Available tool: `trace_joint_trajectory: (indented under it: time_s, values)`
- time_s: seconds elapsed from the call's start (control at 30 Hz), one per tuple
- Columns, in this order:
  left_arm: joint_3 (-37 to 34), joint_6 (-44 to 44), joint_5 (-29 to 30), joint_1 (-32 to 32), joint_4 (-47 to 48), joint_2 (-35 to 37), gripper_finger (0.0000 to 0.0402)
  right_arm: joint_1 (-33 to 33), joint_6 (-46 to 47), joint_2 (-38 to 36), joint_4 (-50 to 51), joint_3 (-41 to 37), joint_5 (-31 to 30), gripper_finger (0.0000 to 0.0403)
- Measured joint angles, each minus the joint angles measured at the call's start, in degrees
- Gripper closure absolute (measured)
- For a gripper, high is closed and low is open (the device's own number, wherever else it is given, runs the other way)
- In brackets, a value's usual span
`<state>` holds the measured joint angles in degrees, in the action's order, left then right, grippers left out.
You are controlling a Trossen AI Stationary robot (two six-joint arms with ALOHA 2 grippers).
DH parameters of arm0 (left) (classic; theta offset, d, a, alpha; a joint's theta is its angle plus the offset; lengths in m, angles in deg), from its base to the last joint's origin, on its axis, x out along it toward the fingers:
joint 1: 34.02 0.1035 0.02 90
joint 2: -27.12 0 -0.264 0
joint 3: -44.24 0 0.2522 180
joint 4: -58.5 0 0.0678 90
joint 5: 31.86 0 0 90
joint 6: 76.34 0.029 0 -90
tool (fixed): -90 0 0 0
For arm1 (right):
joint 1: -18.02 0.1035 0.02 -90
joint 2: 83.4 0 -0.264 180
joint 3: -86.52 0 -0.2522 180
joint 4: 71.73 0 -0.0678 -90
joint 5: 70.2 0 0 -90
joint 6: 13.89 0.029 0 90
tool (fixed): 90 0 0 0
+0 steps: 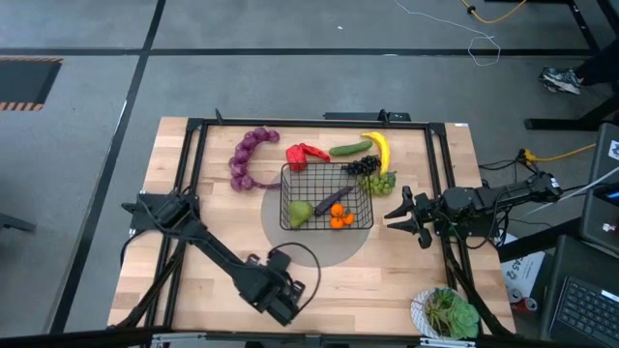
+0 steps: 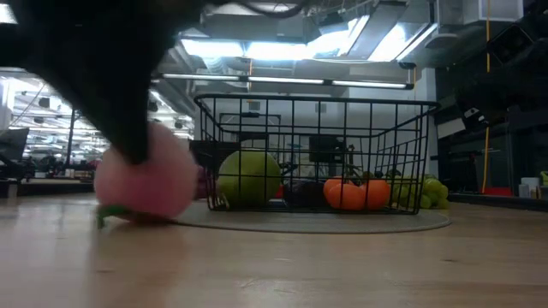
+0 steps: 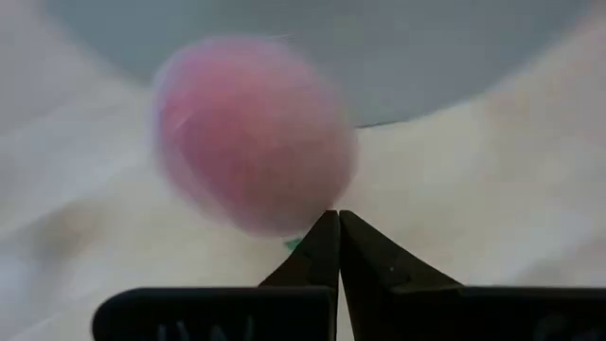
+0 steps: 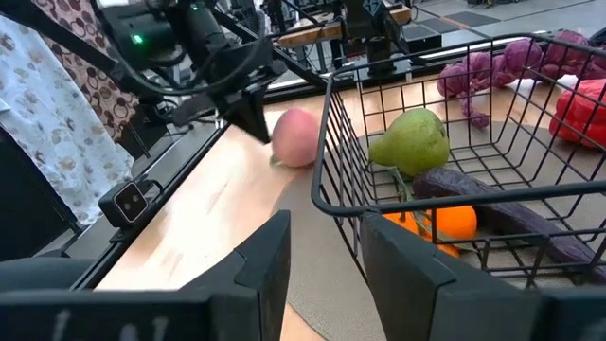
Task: Build produce basket
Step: Put the apricot into the wire basket
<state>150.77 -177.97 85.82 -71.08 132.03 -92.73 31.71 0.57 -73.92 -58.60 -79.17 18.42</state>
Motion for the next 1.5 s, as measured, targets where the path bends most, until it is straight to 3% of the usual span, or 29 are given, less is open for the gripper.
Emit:
trace_joint_trajectory:
  time_s: [0.17,0.43,0.63,0.8,1.0,1.23,1.43,1.5]
  values:
    - [0.0,-8.6,3.1,-1.6,9.0,0.0,0.0401,0.0,0.0,0.6,0.0,0.0,0.0,0.0272]
    - [0.0,-21.1,2.2,-2.7,20.0,0.0,0.0401,0.0,0.0,0.9,0.0,0.0,0.0,0.0272]
    - [0.0,-20.3,2.2,-2.7,21.7,0.0,0.0401,0.0,-0.1,1.2,0.0,0.0,0.0,0.0272]
    - [0.0,-22.4,-0.2,-2.3,30.4,0.0,0.0401,0.0,-0.1,1.3,0.0,0.0,0.0,0.0272]
    - [0.0,-19.5,-1.1,-1.8,29.7,0.4,0.0401,0.0,-0.1,1.3,0.0,0.0,0.0,0.0272]
    - [0.0,-18.9,5.6,-0.3,30.2,0.4,0.0397,0.0,0.0,1.3,0.0,0.0,0.0,0.0272]
    - [0.0,-17.3,-6.2,2.4,30.2,0.4,0.0376,0.0,0.0,1.3,0.0,0.0,0.0,0.0272]
    - [0.0,-16.5,-7.4,2.6,30.2,0.4,0.037,0.0,0.0,1.3,0.0,0.0,0.0,0.0272]
